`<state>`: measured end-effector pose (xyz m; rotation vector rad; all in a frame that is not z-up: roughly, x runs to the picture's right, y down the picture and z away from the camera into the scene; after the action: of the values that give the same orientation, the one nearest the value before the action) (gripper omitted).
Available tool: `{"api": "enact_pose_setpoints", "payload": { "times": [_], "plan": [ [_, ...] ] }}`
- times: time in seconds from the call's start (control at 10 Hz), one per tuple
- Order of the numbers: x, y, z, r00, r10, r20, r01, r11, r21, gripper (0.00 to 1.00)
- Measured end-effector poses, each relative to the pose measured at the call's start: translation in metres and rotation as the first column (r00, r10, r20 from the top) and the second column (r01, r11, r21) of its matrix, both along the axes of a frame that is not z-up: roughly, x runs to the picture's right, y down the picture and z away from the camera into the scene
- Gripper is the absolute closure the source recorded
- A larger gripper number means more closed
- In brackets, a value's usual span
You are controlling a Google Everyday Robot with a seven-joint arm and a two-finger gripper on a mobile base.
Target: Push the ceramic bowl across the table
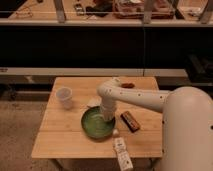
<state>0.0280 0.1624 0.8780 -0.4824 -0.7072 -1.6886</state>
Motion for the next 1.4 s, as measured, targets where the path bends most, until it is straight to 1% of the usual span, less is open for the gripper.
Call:
{"api": "enact_pose_setpoints", "payload": {
  "times": [0.1,0.2,0.3,0.4,0.6,0.8,1.0,1.2,1.4],
  "plan": [
    [0.014,-0.009,0.002,1.0,0.02,-0.02,-0.019,0.9996,0.019,1.0],
    [0.025,-0.014,0.002,0.999,0.035,-0.036,-0.034,0.999,0.028,1.0],
    [0.04,-0.017,0.001,0.997,0.057,-0.056,-0.056,0.998,0.029,1.0],
    [0.05,-0.015,0.0,0.995,0.07,-0.072,-0.068,0.9974,0.021,1.0],
    [0.072,-0.007,-0.004,0.989,0.099,-0.109,-0.099,0.995,0.006,1.0],
    [0.102,0.0,-0.014,0.978,0.122,-0.169,-0.125,0.9921,-0.007,1.0],
    [0.122,0.004,-0.026,0.97,0.123,-0.21,-0.131,0.9911,-0.024,1.0],
    [0.14,0.015,-0.039,0.962,0.116,-0.248,-0.134,0.9892,-0.059,1.0],
    [0.161,0.032,-0.054,0.946,0.131,-0.296,-0.162,0.9832,-0.084,1.0]
  ]
}}
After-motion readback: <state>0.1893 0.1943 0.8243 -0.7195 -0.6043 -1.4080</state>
